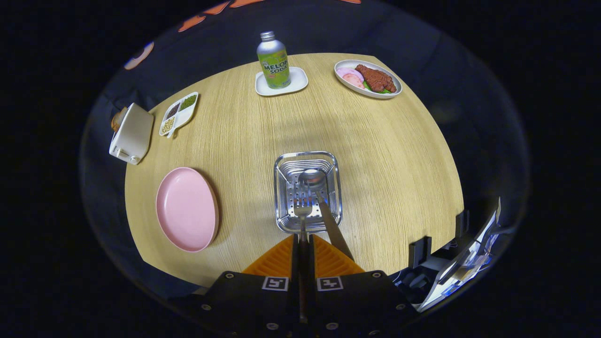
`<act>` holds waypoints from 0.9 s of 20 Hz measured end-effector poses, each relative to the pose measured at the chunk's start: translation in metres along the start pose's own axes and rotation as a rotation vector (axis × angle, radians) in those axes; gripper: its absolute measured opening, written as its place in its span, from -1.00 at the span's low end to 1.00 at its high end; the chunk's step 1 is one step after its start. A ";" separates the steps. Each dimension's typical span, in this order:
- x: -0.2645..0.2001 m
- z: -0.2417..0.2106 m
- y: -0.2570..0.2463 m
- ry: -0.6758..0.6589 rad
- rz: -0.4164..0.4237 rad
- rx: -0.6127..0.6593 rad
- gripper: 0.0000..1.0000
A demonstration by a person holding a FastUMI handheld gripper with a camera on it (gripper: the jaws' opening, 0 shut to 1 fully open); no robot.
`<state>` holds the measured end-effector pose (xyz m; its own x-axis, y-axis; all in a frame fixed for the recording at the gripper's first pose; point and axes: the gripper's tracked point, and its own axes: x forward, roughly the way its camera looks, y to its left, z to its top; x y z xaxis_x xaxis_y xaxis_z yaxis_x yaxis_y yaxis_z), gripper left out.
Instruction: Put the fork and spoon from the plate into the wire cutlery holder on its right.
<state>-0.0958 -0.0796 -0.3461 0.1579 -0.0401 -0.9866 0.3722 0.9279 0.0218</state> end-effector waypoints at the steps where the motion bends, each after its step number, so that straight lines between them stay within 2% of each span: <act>1: 0.000 0.006 -0.001 -0.014 -0.001 0.002 -0.82; 11: 0.016 0.033 0.000 -0.083 -0.009 0.011 -0.82; 18: -0.006 0.058 0.010 -0.210 0.046 0.023 -0.74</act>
<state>-0.0399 -0.0915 -0.3306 0.3614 -0.0762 -0.9293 0.3806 0.9219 0.0724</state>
